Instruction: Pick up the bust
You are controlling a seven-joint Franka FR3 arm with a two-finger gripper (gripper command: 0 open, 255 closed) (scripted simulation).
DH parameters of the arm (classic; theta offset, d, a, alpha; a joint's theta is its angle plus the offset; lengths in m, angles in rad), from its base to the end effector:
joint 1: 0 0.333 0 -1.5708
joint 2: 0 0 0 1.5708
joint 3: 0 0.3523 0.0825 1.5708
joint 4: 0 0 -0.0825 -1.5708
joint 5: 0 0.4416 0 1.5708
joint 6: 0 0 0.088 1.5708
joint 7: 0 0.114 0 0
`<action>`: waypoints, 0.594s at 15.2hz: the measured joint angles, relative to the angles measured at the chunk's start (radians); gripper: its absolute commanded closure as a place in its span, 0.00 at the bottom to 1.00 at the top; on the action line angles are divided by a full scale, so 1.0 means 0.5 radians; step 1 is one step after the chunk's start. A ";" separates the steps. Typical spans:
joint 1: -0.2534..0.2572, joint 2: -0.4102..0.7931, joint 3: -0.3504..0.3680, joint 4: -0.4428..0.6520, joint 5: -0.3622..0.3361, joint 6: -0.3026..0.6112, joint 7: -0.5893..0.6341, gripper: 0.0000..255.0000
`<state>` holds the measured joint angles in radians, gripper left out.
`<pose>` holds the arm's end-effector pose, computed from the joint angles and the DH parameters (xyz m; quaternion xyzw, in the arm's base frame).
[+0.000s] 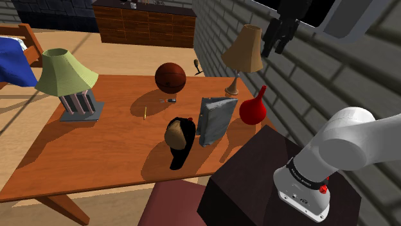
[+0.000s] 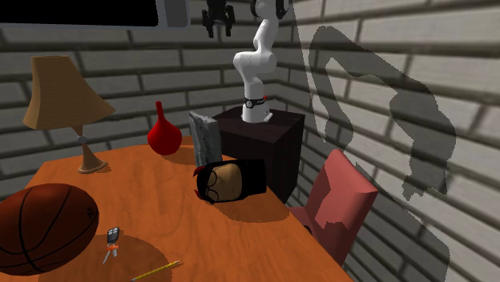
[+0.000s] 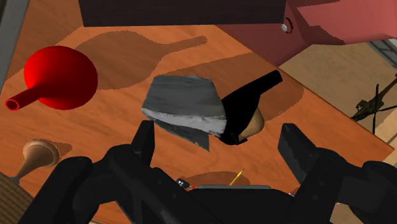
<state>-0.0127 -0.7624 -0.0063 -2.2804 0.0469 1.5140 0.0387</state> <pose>0.3405 -0.0016 0.6362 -0.9993 0.0267 0.0023 0.0256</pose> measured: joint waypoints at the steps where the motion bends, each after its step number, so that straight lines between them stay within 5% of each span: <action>1: 0.000 0.000 0.000 0.000 0.000 0.000 0.000 0.00; 9: -0.015 0.001 0.288 -0.381 0.123 0.384 0.438 0.00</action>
<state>-0.0202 -0.7621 0.1375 -2.4711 0.1085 1.7061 0.2579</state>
